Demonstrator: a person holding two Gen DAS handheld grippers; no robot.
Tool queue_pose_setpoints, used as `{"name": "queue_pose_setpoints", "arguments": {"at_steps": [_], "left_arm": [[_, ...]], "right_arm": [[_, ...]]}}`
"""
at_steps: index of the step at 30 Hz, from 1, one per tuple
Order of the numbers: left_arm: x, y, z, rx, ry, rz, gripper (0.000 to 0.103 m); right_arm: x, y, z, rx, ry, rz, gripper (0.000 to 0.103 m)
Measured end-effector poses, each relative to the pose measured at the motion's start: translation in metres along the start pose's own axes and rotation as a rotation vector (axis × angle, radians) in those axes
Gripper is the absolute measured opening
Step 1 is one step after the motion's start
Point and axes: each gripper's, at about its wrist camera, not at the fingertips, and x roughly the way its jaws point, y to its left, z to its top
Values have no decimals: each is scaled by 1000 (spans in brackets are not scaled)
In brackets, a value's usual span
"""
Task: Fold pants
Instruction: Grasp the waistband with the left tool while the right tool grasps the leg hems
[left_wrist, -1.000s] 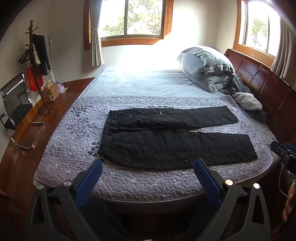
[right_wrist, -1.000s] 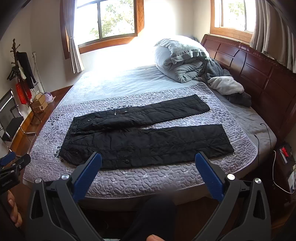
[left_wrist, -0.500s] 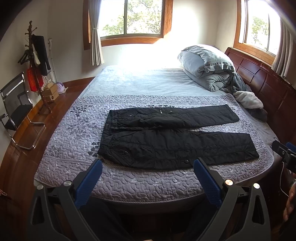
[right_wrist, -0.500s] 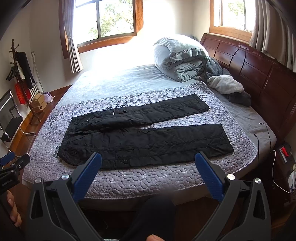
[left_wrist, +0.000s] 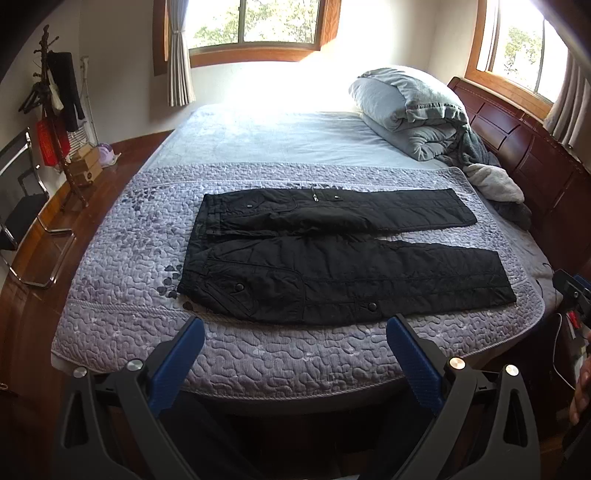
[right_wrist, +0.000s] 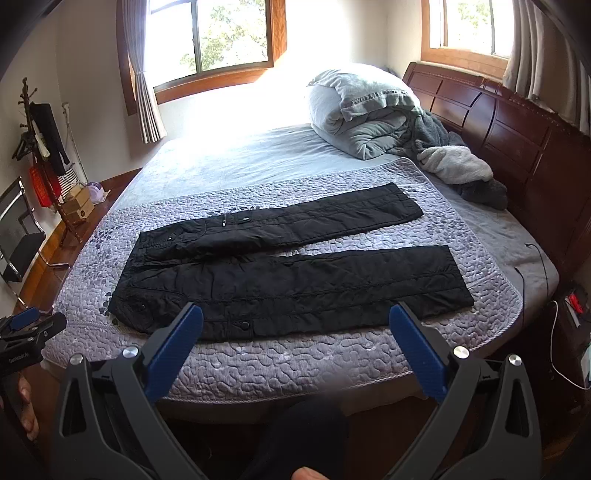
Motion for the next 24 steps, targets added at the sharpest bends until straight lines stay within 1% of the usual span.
{"name": "queue_pose_setpoints", "arguments": {"at_steps": [3,4,6,7,8,9,10,11,12,13,14,15,16,18,19,20,21,22,24], "left_arm": [[22,14,3,-31,17,-5,99],[29,18,4,-26,8,-15,99],[48,26,8,22,-21,-31,100],[62,34,9,26,6,-30,100],[81,47,11,9,60,-65,100],[102,62,12,-35,139,-133,100],[124,80,12,-109,231,-205,99],[145,99,12,-192,290,-264,99],[162,117,11,-259,305,-305,99],[180,134,10,-318,318,-305,99],[196,150,9,-378,333,-289,99],[213,166,7,-445,342,-308,99],[231,181,4,-512,352,-351,99],[260,206,-3,-644,374,-370,99],[272,214,-6,-686,373,-382,99],[283,220,-8,-705,376,-364,99],[293,226,-11,-717,398,-292,99],[300,232,-16,-750,415,-246,99],[311,238,-25,-825,404,-286,99]], "right_arm": [[30,-9,-1,2,47,33,101],[43,-15,-1,12,65,55,101],[69,-31,-3,54,97,100,101],[86,-42,-3,81,124,109,101],[104,-54,-5,109,161,109,101],[120,-66,-7,135,190,121,101],[138,-81,-10,173,220,133,101],[155,-95,-14,215,248,147,101],[171,-110,-20,263,280,177,101],[190,-124,-27,323,321,207,101],[206,-138,-34,378,358,217,101],[219,-150,-41,415,379,218,101],[231,-159,-47,434,391,207,101],[250,-172,-57,439,401,175,101],[257,-177,-62,446,405,167,101],[262,-183,-67,458,404,165,101],[268,-189,-72,473,410,166,100],[272,-193,-77,492,420,169,100],[277,-200,-86,520,427,169,100]]}}
